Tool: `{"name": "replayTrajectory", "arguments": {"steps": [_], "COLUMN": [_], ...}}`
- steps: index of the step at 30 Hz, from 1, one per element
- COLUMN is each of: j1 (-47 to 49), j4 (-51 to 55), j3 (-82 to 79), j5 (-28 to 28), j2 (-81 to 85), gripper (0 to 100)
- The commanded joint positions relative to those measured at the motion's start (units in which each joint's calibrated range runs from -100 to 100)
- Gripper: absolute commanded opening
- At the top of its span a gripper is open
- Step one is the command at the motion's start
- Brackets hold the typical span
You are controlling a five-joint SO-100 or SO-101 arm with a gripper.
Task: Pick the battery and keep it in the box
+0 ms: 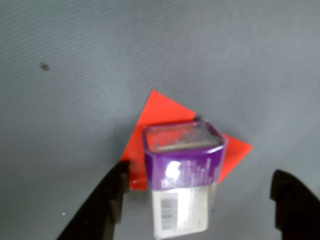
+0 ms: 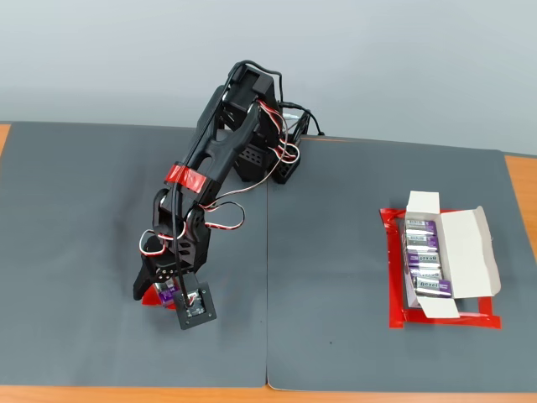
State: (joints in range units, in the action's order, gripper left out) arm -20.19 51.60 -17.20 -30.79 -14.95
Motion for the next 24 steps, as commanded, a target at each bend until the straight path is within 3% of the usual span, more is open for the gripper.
{"name": "replayTrajectory", "arguments": {"steps": [1, 7, 18, 24], "j1": [-0.14, -0.14, -0.06, -0.06], "j4": [0.04, 0.04, 0.22, 0.39], "j3": [1.5, 1.5, 1.5, 2.14], "j5": [0.08, 0.08, 0.13, 0.13], "j2": [-0.01, -0.01, 0.24, 1.18], "gripper": [30, 16, 2, 2]}}
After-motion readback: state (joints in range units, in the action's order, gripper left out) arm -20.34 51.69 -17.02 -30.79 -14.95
